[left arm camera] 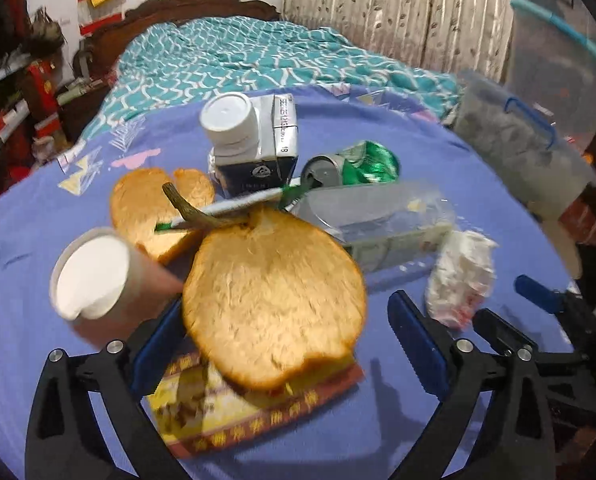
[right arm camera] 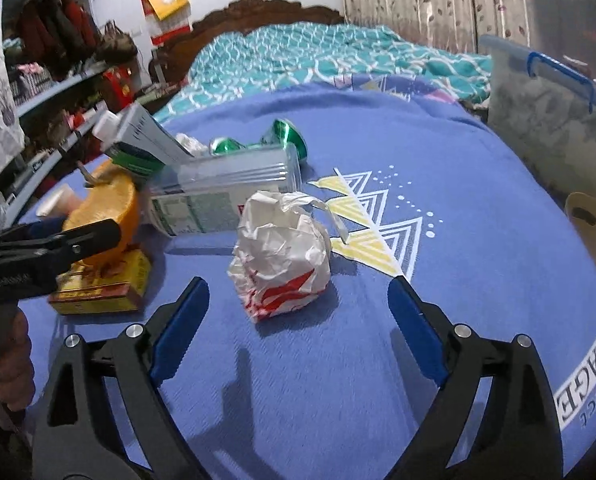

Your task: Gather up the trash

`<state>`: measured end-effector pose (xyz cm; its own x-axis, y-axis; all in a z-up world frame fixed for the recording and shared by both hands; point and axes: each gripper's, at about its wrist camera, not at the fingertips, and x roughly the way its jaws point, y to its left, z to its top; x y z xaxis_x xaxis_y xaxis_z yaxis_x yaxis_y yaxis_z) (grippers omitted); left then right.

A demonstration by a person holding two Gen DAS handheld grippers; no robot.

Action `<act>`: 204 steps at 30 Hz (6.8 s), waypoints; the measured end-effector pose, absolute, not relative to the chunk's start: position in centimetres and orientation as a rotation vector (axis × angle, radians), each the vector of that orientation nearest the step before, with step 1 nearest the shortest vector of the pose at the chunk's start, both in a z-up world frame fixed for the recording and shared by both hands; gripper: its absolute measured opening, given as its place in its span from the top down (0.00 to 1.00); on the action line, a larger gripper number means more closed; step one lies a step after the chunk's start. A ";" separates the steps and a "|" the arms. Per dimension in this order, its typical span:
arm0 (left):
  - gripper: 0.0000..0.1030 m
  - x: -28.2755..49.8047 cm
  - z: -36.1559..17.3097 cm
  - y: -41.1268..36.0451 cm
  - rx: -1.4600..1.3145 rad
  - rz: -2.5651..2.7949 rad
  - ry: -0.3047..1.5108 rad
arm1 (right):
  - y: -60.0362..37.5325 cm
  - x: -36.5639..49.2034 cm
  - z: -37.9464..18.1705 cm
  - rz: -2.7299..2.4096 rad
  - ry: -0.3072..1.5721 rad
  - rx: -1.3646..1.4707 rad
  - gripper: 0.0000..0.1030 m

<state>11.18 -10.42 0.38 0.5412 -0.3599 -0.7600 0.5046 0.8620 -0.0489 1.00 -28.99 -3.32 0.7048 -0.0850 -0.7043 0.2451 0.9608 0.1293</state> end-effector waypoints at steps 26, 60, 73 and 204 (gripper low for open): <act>0.88 1.8 1.9 -12.2 0.085 -0.974 0.885 | -33.3 -9.8 -3.8 -0.354 0.707 0.349 0.57; 0.11 0.0 -2.5 -18.0 0.290 -0.844 0.958 | -34.7 -12.6 -5.6 -0.393 0.731 0.392 0.21; 0.71 1.6 -1.3 -20.7 0.271 -0.924 0.961 | -35.7 -12.3 -5.1 -0.429 0.702 0.346 0.61; 0.93 7.1 6.4 -12.6 0.134 -0.904 0.818 | -41.9 -14.1 -1.3 -0.328 0.461 0.704 0.47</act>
